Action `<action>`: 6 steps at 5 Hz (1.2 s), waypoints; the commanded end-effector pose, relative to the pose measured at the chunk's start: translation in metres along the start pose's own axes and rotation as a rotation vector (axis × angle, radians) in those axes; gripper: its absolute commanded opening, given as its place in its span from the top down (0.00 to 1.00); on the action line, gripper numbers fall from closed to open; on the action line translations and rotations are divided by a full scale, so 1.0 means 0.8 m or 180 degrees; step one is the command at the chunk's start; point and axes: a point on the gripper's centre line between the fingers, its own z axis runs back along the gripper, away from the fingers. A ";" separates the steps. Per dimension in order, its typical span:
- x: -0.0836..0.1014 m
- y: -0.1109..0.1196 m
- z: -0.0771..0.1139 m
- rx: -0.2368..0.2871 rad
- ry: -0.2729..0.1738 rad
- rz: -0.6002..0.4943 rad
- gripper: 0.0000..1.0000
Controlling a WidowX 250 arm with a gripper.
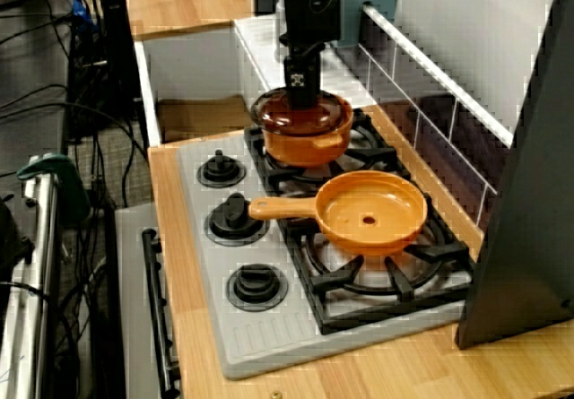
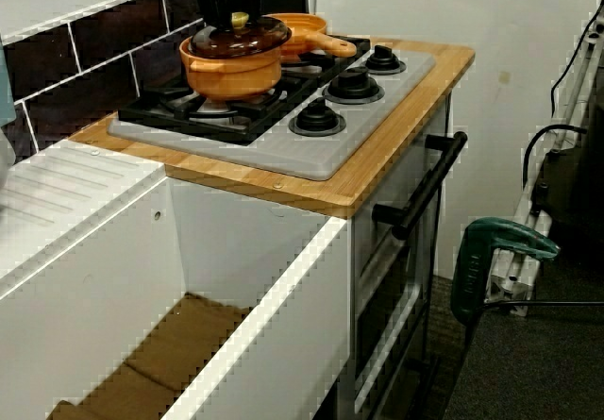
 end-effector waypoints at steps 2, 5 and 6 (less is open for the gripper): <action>0.010 -0.026 0.061 0.0053 -0.0320 -0.0189 1.00; 0.034 -0.079 0.052 0.0020 -0.0606 -0.0388 1.00; 0.049 -0.096 0.044 0.0067 -0.0679 -0.0444 1.00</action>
